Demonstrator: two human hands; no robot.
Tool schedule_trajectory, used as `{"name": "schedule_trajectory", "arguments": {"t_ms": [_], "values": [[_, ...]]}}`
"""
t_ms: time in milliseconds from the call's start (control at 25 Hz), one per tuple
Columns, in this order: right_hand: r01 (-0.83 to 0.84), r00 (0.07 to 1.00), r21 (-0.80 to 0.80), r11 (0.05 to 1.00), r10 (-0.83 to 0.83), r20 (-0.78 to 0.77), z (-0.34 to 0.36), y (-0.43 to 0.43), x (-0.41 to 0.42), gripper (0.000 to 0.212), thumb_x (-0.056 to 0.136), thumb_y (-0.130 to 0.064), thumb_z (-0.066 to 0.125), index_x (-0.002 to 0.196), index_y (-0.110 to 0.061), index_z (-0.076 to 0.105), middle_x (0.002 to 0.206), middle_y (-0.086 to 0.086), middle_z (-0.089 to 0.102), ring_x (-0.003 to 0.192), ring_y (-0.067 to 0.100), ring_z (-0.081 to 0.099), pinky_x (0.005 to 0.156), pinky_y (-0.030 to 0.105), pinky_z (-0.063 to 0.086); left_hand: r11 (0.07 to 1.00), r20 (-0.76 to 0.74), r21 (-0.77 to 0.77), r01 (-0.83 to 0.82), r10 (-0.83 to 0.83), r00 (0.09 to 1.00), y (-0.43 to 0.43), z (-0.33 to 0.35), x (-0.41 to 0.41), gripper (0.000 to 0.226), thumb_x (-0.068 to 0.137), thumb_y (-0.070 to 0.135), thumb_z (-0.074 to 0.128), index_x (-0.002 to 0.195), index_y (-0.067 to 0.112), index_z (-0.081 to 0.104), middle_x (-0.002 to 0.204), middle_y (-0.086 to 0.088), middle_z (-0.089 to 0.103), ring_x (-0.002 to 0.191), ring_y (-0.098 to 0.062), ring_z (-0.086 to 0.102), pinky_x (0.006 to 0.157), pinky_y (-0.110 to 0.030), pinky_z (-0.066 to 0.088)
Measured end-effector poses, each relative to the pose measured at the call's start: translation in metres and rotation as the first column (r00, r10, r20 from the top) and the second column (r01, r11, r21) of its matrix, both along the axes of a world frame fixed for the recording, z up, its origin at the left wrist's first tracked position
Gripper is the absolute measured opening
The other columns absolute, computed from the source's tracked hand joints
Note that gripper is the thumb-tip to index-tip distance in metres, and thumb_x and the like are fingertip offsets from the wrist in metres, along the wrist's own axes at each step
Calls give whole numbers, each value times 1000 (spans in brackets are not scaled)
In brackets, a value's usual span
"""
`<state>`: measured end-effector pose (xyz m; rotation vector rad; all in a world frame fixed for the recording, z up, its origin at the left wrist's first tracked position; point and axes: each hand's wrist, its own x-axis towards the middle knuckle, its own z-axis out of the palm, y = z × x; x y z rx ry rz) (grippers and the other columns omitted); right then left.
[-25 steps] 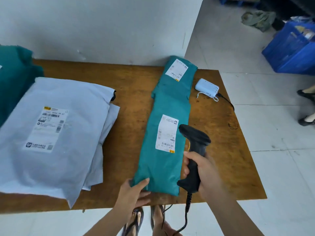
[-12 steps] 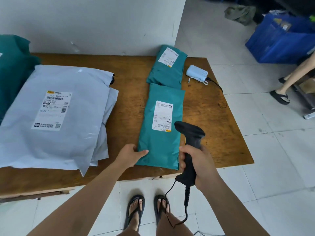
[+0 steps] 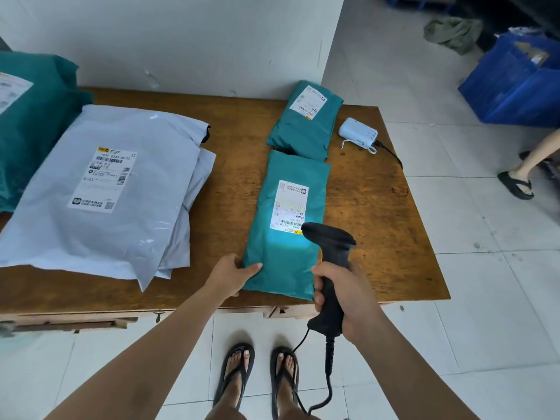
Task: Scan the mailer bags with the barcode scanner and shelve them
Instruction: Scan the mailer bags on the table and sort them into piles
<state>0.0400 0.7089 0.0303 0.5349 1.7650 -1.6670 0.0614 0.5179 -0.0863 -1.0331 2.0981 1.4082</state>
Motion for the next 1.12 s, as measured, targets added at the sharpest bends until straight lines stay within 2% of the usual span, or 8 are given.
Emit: {"name": "schedule_trajectory", "arguments": {"t_ms": [160, 400, 520, 720, 800, 880, 1000, 1120], "values": [[-9, 1000, -17, 1000, 9, -15, 1, 3, -3, 11, 85, -5, 59, 78, -4, 51, 55, 7, 49, 39, 16, 42, 42, 24, 39, 990, 6, 37, -139, 139, 990, 6, -1, 3, 73, 78, 45, 71, 132, 5, 43, 128, -10, 54, 116, -31, 56, 82, -41, 55], [-2, 1000, -28, 1000, 2, 5, 0, 0, -2, 13, 85, -5, 59, 75, -7, 52, 55, 6, 49, 40, 16, 42, 42, 24, 39, 990, 4, 24, -142, 142, 990, 7, -7, 11, 78, 74, 49, 74, 131, 5, 45, 122, -10, 58, 102, -27, 63, 68, -32, 55], [4, 1000, -21, 1000, -3, 23, 0, -1, -2, 12, 85, -6, 60, 76, -6, 52, 55, 6, 49, 40, 16, 43, 42, 24, 40, 987, 34, 20, -158, 158, 987, 6, -2, 7, 79, 74, 49, 74, 132, 6, 43, 125, -10, 55, 108, -29, 60, 73, -36, 55], [52, 999, -33, 998, -53, -7, 2, 2, -4, 8, 86, -5, 59, 82, -5, 51, 55, 6, 47, 39, 16, 41, 41, 25, 38, 915, 142, 235, -328, 301, 943, 17, 6, 6, 60, 73, 28, 81, 117, 1, 49, 113, -11, 56, 95, -27, 61, 70, -39, 57], [71, 997, -43, 997, -72, -25, 5, 5, -6, 9, 86, -3, 58, 82, -5, 51, 54, 6, 46, 39, 17, 40, 40, 25, 37, 969, 53, 134, -207, 202, 978, 14, 19, -4, 26, 78, 12, 74, 92, 6, 54, 98, -11, 58, 84, -22, 57, 68, -35, 55], [89, 995, -38, 995, -91, -40, 11, 13, -13, 9, 86, -4, 60, 82, -7, 53, 53, 5, 48, 40, 16, 41, 42, 25, 38, 995, -98, -91, 35, -44, 994, -3, 45, -22, 22, 78, 5, 65, 71, 12, 45, 75, -5, 52, 68, -17, 50, 56, -27, 45], [159, 985, -52, 986, -162, -57, 19, 30, -31, 9, 86, -8, 62, 88, -10, 54, 53, 3, 49, 38, 14, 42, 42, 23, 39, 830, -78, -343, 439, -491, 868, -42, 106, -55, 28, 73, -2, 59, 63, 19, 42, 68, 1, 45, 65, -17, 45, 52, -25, 34], [209, 972, -84, 974, -216, -93, 22, 42, -47, 12, 86, -10, 61, 94, -10, 52, 53, 2, 49, 37, 14, 42, 39, 22, 39, 748, -159, -566, 346, -511, 845, -79, 140, -93, 24, 73, -6, 56, 74, 17, 51, 88, -6, 58, 85, -24, 55, 68, -30, 45]]}}
